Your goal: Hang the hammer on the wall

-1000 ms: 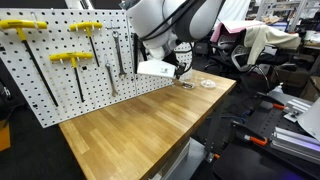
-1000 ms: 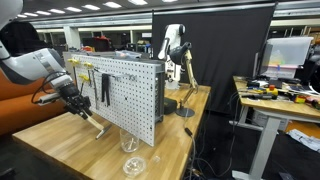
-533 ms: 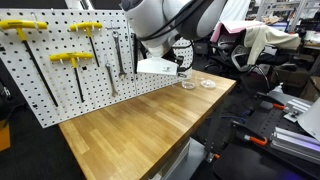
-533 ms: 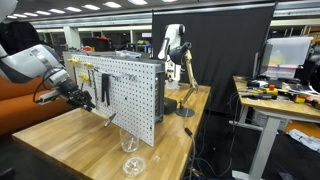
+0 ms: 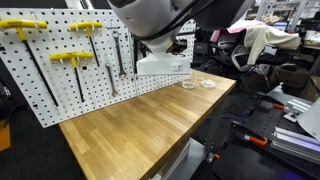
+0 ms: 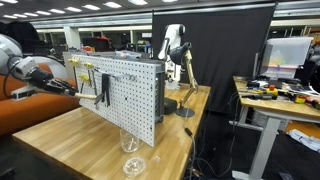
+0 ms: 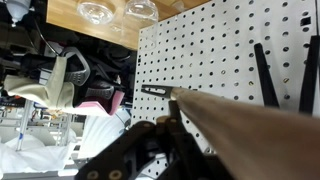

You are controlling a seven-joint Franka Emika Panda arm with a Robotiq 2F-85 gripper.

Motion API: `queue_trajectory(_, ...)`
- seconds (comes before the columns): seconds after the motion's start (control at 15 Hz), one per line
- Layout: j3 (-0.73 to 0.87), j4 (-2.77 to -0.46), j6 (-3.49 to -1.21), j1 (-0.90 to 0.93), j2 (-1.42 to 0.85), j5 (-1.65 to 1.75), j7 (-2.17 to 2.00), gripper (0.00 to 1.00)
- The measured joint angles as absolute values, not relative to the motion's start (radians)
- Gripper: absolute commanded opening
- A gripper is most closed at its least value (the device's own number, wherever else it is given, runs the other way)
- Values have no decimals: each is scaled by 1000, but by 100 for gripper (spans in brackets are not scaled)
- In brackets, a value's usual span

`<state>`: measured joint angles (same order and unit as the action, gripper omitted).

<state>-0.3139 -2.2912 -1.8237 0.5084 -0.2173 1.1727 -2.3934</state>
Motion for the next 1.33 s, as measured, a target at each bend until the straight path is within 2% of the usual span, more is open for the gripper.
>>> queue_trajectory(0.07, -323, -2295, -1799, 508, -217, 1171, -2398, 30)
queue_trajectory(0.4, -330, -2295, -1802, 503, -223, 1170, -2399, 30)
queue_trajectory(0.47, -330, -2295, -1802, 503, -223, 1170, -2399, 8)
queue_trajectory(0.8, -336, -2295, -1796, 504, -228, 1195, -2406, 8)
queue_trajectory(1.33, -466, -2325, -1559, 580, -178, 1239, -2495, 8)
